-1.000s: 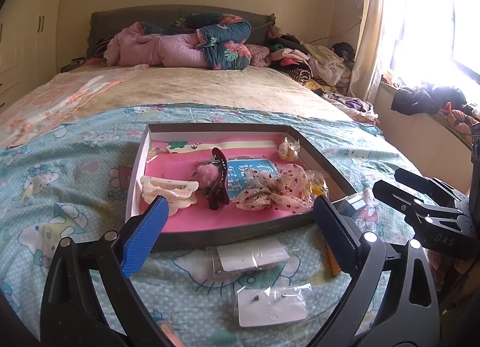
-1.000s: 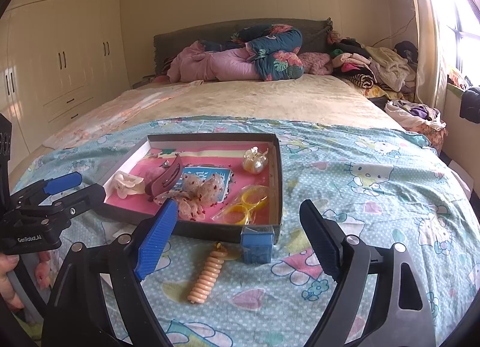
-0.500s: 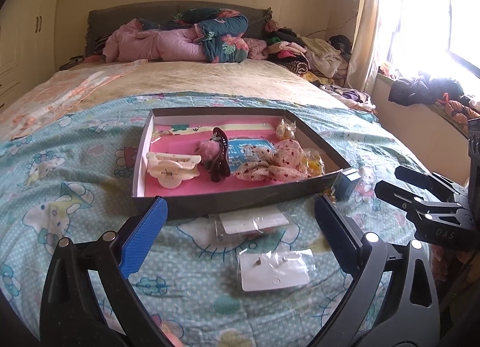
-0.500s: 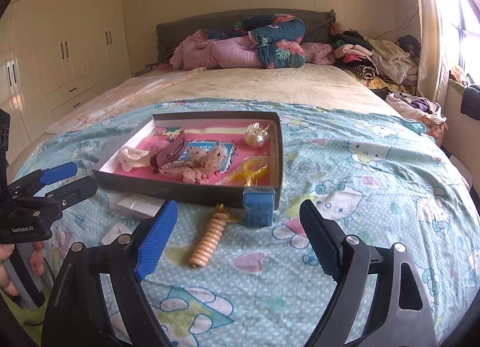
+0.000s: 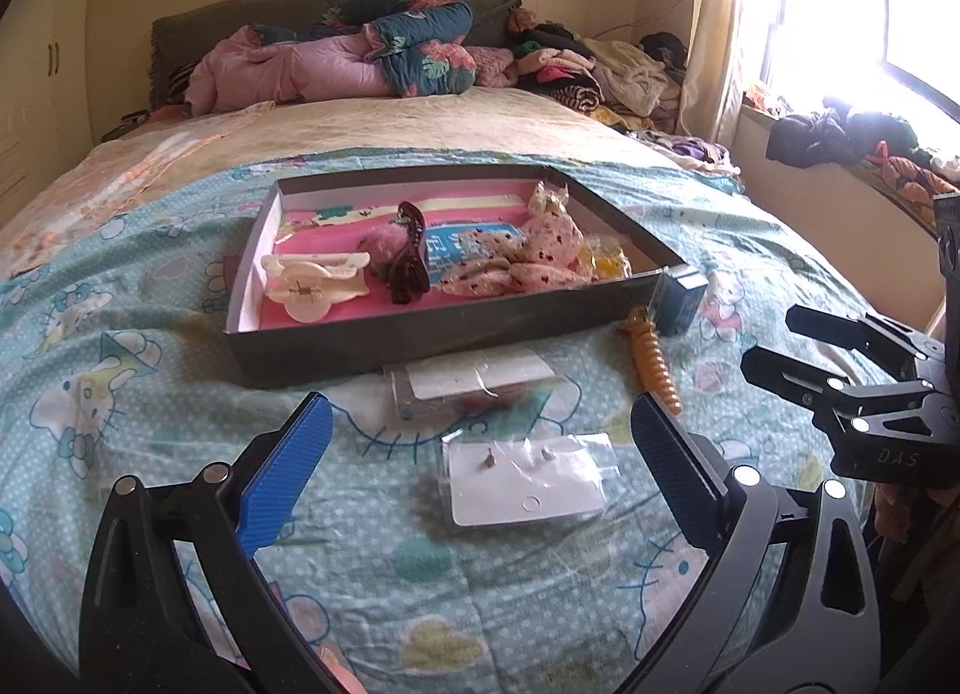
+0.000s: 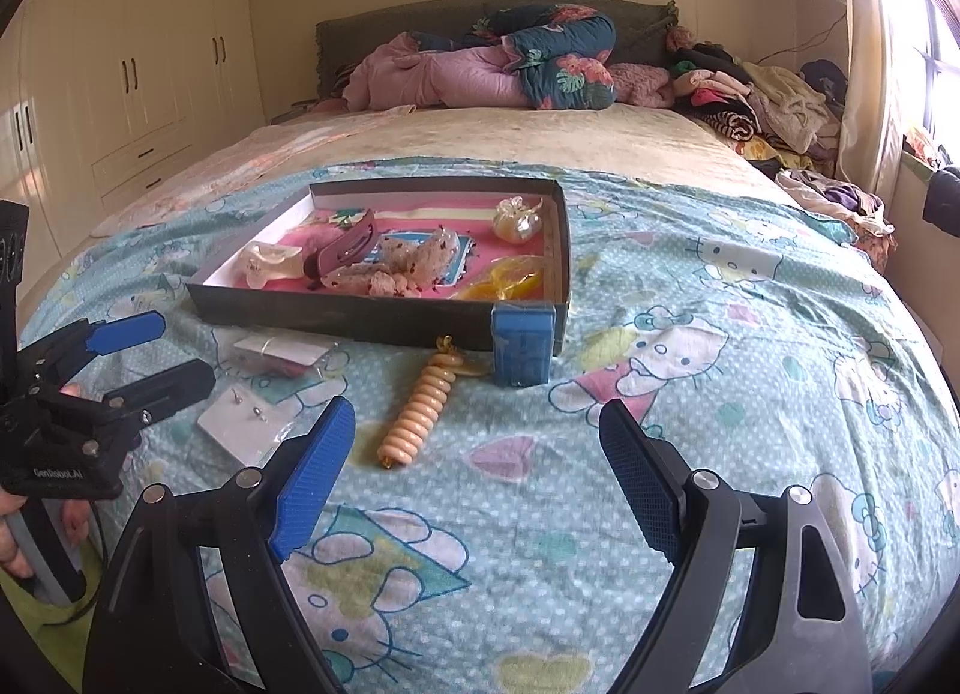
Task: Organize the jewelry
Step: 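Withdraw both open tools toward the beaded spring and bagged earring card, then grasp the orange beaded spring with the right tool while the left tool grasps the earring card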
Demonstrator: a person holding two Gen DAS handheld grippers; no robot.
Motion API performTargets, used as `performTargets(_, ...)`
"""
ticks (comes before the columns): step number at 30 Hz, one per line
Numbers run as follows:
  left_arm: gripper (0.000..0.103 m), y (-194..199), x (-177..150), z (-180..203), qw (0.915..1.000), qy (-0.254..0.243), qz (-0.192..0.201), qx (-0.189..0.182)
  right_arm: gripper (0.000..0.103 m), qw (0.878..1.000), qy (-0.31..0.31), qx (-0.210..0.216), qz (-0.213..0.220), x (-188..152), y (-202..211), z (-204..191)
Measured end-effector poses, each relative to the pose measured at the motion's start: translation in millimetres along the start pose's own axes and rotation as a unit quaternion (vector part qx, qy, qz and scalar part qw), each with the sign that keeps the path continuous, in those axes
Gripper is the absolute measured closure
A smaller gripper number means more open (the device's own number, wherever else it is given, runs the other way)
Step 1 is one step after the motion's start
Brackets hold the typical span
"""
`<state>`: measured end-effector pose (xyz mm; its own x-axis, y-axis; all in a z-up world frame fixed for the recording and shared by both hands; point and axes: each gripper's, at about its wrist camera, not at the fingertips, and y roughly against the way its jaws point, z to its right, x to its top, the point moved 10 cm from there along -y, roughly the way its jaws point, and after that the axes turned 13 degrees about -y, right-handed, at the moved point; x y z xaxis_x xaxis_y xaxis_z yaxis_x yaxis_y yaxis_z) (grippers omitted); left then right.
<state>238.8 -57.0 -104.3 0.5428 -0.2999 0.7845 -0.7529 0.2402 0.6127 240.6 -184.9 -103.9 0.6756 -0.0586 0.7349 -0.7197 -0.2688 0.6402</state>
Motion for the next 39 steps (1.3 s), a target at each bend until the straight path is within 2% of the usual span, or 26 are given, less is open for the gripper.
performTargets(7,0.012,-11.2,-11.9,14.3,0.9996,-0.019,-0.019,-0.008,0.023,1.000,-0.006,0.007,-0.011,-4.9,-5.8,1.4)
performTargets(19,0.012,-28.7,-28.9,20.2,0.9984,-0.026,-0.047,-0.019,0.034,0.999,-0.017,0.026,-0.045,-11.3,-29.5,-1.9)
performTargets(23,0.012,-32.7,-32.3,21.6,0.9980,-0.024,-0.052,-0.026,0.042,0.997,-0.018,0.037,-0.061,-11.9,-39.8,-8.6)
performTargets(31,0.030,-40.3,-31.5,20.2,0.9976,-0.016,-0.057,-0.035,0.062,0.994,-0.019,0.047,-0.096,-14.1,-66.6,-23.6)
performTargets(34,0.035,-40.8,-30.8,20.1,0.9976,-0.015,-0.056,-0.037,0.075,0.993,-0.016,0.048,-0.104,-18.7,-72.6,-27.6)
performTargets(35,0.035,-40.6,-30.4,20.3,0.9976,-0.015,-0.056,-0.038,0.077,0.994,-0.012,0.044,-0.103,-20.0,-72.6,-27.2)
performTargets(37,0.044,-40.4,-30.9,21.4,0.9976,-0.016,-0.055,-0.038,0.080,0.994,-0.010,0.045,-0.100,-20.9,-70.9,-27.1)
performTargets(39,0.044,-39.9,-31.1,22.0,0.9977,-0.016,-0.055,-0.038,0.084,0.994,-0.011,0.046,-0.099,-21.7,-69.0,-26.5)
